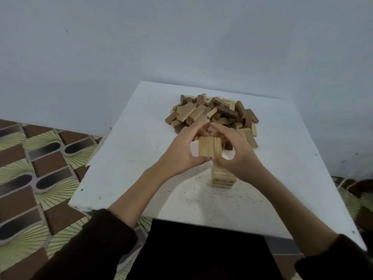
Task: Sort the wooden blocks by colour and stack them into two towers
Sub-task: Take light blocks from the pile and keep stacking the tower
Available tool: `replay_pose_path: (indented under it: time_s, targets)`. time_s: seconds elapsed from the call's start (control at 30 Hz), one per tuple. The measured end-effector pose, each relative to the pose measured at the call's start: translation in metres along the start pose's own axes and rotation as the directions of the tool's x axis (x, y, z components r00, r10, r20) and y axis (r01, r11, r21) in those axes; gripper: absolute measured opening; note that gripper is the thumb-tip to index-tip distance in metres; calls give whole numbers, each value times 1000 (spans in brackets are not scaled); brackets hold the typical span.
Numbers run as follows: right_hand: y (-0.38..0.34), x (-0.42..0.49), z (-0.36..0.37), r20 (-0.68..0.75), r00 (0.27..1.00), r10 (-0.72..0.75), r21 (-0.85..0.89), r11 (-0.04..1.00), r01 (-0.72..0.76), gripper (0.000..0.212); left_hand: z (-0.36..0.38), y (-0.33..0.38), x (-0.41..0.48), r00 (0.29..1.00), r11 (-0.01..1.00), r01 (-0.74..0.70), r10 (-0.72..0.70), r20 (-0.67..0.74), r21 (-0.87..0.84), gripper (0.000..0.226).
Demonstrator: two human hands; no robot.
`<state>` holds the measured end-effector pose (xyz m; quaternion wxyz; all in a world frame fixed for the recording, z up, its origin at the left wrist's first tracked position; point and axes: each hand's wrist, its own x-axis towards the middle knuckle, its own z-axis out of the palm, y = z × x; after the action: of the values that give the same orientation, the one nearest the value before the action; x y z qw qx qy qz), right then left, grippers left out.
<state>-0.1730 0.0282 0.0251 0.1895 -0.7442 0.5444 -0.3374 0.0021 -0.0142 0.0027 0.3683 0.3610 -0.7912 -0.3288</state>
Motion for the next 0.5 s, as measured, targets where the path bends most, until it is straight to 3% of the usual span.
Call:
replay_pose_path:
  time_s: [0.27,0.5]
  targets:
    - [24,-33,-18,64,990,123,68,990,-127,76,37,10,-3,990,998,54,-49,130,-35,85]
    - [32,-40,-7,83,981,173,96,979,-180,77,38,6,-9,982,996,88,-90,164,17,85]
